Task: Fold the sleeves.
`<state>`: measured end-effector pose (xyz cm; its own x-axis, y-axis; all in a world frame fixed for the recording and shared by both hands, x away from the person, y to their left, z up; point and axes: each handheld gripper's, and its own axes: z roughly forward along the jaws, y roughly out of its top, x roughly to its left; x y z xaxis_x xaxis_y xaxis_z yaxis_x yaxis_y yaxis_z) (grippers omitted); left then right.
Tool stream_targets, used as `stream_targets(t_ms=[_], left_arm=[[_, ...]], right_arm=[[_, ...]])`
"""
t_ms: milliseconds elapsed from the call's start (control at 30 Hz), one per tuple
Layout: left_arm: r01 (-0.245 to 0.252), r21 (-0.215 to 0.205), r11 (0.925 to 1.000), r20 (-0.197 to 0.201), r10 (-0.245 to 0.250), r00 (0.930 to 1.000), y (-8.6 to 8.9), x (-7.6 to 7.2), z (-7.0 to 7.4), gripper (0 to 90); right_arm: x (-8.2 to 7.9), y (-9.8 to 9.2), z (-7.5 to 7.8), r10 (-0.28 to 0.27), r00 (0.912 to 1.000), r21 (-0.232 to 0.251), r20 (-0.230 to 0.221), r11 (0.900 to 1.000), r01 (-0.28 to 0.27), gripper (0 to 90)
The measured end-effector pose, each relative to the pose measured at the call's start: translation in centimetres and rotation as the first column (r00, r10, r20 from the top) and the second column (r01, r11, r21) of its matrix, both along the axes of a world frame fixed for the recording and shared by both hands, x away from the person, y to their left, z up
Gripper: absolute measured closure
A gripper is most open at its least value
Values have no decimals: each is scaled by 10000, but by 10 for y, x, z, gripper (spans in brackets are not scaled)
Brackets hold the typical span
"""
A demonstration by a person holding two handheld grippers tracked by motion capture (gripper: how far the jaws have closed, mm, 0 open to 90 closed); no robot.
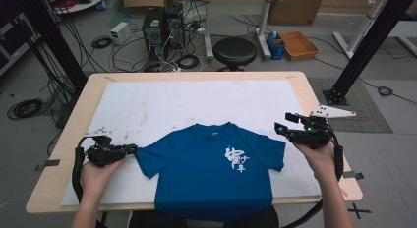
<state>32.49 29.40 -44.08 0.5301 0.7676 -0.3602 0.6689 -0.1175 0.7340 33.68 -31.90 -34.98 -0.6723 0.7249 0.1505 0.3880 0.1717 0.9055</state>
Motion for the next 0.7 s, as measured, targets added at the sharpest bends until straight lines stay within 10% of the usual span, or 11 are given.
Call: stream_targets(t_ms=[267,467,700], left_arm=[[896,-747,9932,282,-877,9958,-36,-6,33,885],[1878,-1346,9729,551,-1819,9818,-89,-3,57,885],[2493,-1714,9531,118,-2511,9679,-140,10,49,885]], right_arm=[[0,1,1,30,10000,-19,33,10000,-30,322],[-1,0,1,6,10000,-76,64,10000,-5,322],[-1,-3,1,-64,10000,-95,37,9999,64,323]])
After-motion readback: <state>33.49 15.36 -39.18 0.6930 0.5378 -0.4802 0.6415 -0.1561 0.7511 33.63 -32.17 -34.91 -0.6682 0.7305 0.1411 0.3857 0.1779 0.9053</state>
